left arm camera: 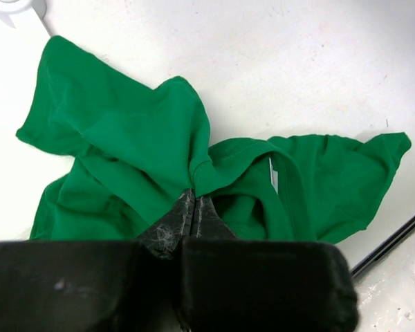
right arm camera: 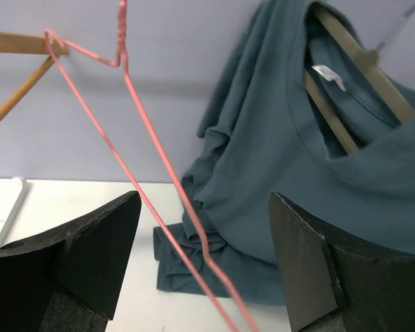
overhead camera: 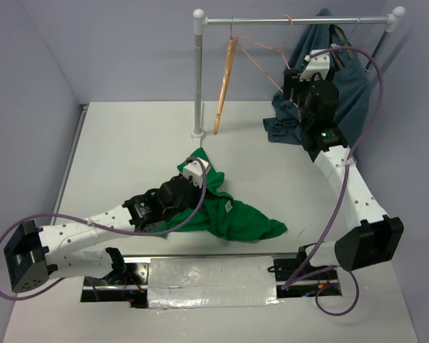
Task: Place the t-shirt on the hanger
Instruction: Pick up the hanger from the clothesline.
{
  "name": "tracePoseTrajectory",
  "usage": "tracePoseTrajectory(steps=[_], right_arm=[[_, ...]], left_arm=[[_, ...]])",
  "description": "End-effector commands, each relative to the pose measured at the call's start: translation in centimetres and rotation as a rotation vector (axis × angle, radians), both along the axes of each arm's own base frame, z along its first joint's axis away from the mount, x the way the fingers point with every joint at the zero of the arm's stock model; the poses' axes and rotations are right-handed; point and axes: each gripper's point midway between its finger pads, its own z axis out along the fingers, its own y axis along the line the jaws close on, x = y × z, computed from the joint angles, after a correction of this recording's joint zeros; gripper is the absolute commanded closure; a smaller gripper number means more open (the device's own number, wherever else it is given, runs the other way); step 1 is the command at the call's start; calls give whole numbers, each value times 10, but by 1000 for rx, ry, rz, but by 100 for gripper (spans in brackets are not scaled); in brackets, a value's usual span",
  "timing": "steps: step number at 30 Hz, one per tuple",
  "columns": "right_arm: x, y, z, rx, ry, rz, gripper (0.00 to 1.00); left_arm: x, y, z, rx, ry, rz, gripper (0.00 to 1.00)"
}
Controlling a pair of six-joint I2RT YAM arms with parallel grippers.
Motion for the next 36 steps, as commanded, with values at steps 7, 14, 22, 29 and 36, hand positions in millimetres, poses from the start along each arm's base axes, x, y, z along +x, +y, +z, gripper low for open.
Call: tracePoseTrajectory(steps=[7, 14, 22, 29, 36], right_arm=[[44, 12, 6, 28, 24, 94, 18], [54, 9, -17, 49, 75, 60, 19], [55, 2, -30, 68, 96, 17, 31], [58, 10, -27, 74, 84, 54, 55], [62, 16, -24, 99, 94, 76, 100]], left_arm=[[1, -6, 30, -89, -41, -14, 100], [2, -5, 31, -89, -43, -6, 100], [3, -6, 28, -79, -40, -4, 100], [4, -7, 27, -75, -37, -4, 100], [4, -7, 26, -74, -37, -2, 100]])
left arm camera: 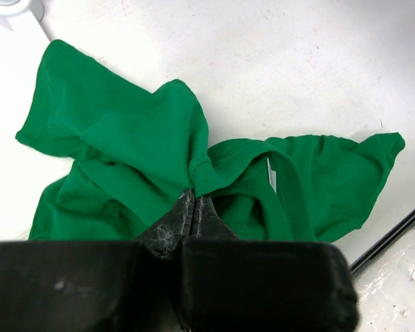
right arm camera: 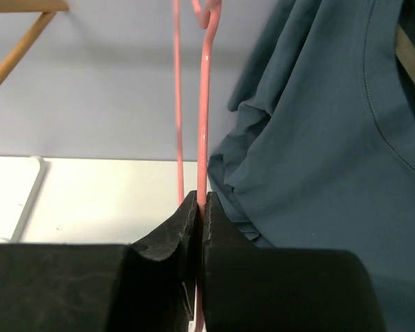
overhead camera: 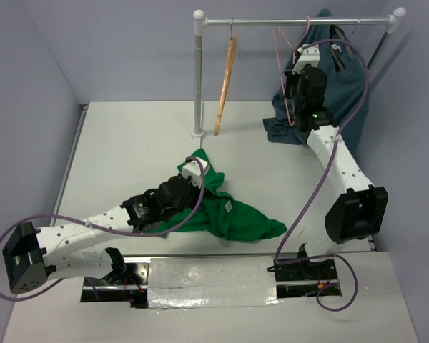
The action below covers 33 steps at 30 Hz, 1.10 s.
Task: Place the t-shirt on the hanger
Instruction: Pick up the hanger from the clothesline.
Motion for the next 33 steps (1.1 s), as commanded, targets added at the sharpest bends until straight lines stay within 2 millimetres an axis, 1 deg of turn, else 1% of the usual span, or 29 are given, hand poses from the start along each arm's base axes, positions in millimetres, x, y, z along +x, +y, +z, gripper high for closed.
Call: tracePoseTrajectory(steps=[1, 3, 4, 6, 7, 8, 9, 12, 14, 17, 18, 19, 20, 21, 22, 23, 25, 26, 27, 28, 29, 30, 31, 32, 33], right_arm=[[1, 5, 29, 26, -55, 16, 100], [0, 7, 36, 25, -62, 29, 100], [-1, 8, 46, 28, -80, 33, 100], [-3, 9, 57, 31, -100, 37, 100], [-6, 8, 71, 32, -127, 37, 100], [-6, 11, 75, 32, -134, 49, 100], [-9, 10, 85, 26, -149, 52, 100], [-12, 11, 96, 11, -158, 57, 100], [-13, 12, 96, 9, -153, 55, 100], [-18, 9, 94, 13, -149, 48, 100], [-20, 8, 86, 19, -124, 37, 100], [-23, 8, 81, 37, -108, 35, 100], [-27, 8, 75, 80, -89, 33, 100], [-33, 9, 64, 95, -59, 38, 100], [-37, 12, 58, 106, -36, 48, 100], [-42, 11, 49, 141, 1, 29, 100], [-59, 8, 37, 161, 32, 15, 100], [-66, 9, 35, 172, 31, 24, 100], [-78, 8, 32, 177, 22, 34, 100], [-86, 7, 31, 179, 13, 33, 100], [-91, 9, 20, 179, 16, 39, 100], [-98, 9, 22, 183, -3, 42, 100], [-112, 7, 31, 194, -35, 49, 100], [-117, 9, 30, 204, -37, 62, 100], [-121, 12, 19, 228, -7, 73, 100]], left_arm=[[7, -7, 20, -54, -31, 6, 100], [6, -8, 20, -55, -29, 4, 100], [7, -8, 19, -54, -29, 7, 100], [7, -7, 19, -52, -29, 10, 100], [7, -7, 19, -51, -32, 12, 100], [8, -7, 19, -51, -32, 13, 100], [8, -7, 20, -51, -32, 13, 100], [8, -8, 20, -54, -31, 11, 100], [7, -7, 22, -60, -32, 9, 100], [6, -7, 20, -56, -32, 8, 100], [7, -7, 20, -55, -32, 11, 100], [7, -7, 20, -55, -31, 13, 100], [7, -7, 21, -58, -31, 16, 100], [7, -7, 21, -64, -28, 17, 100], [7, -7, 21, -68, -25, 18, 100], [6, -7, 19, -67, -20, 20, 100], [6, -8, 20, -74, -16, 18, 100], [7, -9, 20, -72, -16, 21, 100], [7, -6, 17, -50, -3, 29, 100], [7, -5, 17, -45, -2, 37, 100], [9, -3, 16, -42, -3, 48, 100], [9, -2, 17, -43, -3, 51, 100], [10, -2, 17, -42, -2, 53, 100], [11, -1, 19, -48, -3, 59, 100], [11, -1, 20, -54, 3, 58, 100]])
